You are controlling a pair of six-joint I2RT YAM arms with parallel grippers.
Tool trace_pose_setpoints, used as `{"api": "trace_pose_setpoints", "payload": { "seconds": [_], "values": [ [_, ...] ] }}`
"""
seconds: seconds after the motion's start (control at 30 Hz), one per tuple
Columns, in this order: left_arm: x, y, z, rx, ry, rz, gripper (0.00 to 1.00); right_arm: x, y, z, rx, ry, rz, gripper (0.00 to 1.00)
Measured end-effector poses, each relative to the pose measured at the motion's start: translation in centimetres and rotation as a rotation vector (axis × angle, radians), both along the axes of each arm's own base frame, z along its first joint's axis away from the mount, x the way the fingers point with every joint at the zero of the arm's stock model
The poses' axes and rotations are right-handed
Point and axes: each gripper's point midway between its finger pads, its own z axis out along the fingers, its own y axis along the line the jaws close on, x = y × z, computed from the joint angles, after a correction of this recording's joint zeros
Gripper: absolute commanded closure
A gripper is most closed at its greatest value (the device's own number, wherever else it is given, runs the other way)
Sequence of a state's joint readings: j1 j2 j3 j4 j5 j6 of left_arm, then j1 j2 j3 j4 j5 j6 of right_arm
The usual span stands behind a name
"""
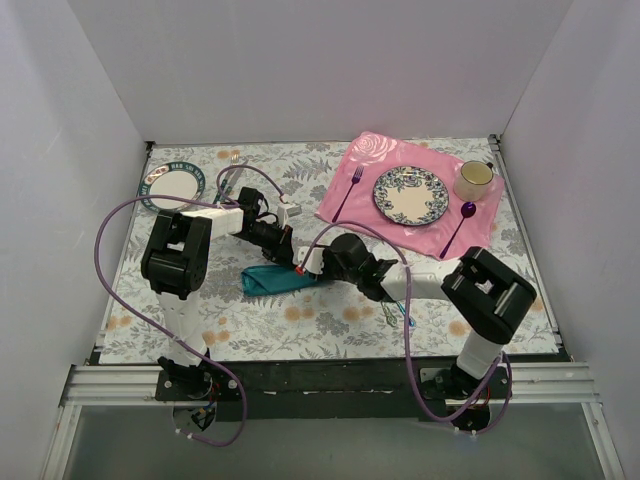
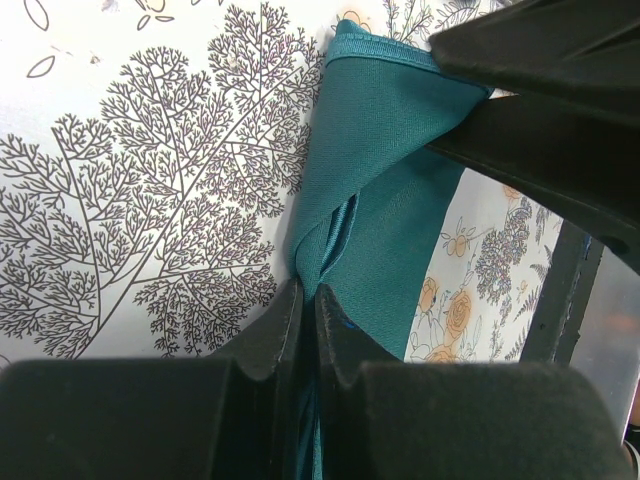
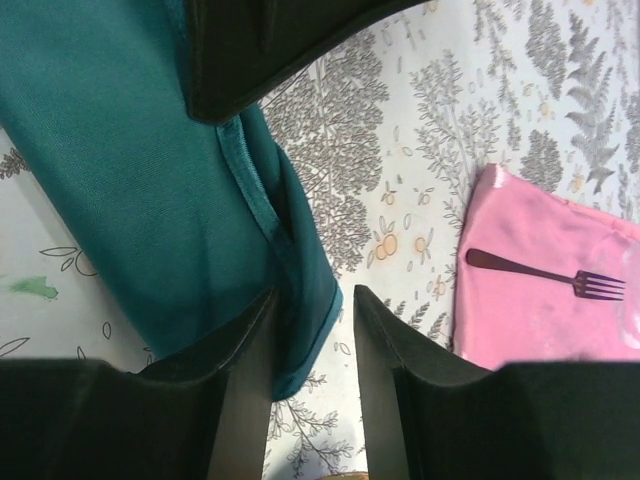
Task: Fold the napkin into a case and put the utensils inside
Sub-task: Stuff the 2/3-rectangle-folded napkin at the center of the board.
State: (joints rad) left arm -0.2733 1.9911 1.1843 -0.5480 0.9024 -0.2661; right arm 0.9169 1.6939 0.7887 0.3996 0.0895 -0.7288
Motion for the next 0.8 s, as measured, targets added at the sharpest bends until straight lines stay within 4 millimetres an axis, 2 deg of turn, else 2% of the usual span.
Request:
{"api": "trace_pose_setpoints", "payload": {
  "seconds": [0.1,0.17,0.33,0.53,0.6,0.67,0.73,0.8],
  "values": [
    [0.0,0.0,0.0,-0.001,0.001,0.0,1.0,0.1,-0.1,-1.3,-0.023,0.01,-0.002,0.6],
    [0.0,0.0,0.0,-0.002,0.001,0.0,1.0,0.3,-0.2,-2.3,-0.044,0.008,-0.006,0.71],
    [0.0,0.0,0.0,-0.003,0.001,-0.001,1.0,1.4,0.1,-2.1,-0.054,-0.087,-0.019,0.72],
    [0.0,0.0,0.0,-0.003,-0.002,-0.004,1.0,0.6,-0.2,-2.6,-0.111,-0.217,0.001,0.76],
    [0.0,0.0,0.0,-0.004,-0.003,-0.006,1.0,0.3,-0.1,-2.6,-0.131,-0.266,0.01,0.84],
    [0.0,0.0,0.0,-0.004,-0.002,-0.006,1.0,0.3,-0.2,-2.6,-0.144,-0.31,0.014,0.99],
    [-0.1,0.0,0.0,-0.006,-0.001,-0.007,1.0,0.3,-0.2,-2.9,-0.163,-0.349,0.021,0.99],
    [-0.1,-0.1,-0.1,-0.008,0.001,-0.008,1.0,0.4,-0.1,-3.0,-0.176,-0.391,0.018,0.89]
  ]
}}
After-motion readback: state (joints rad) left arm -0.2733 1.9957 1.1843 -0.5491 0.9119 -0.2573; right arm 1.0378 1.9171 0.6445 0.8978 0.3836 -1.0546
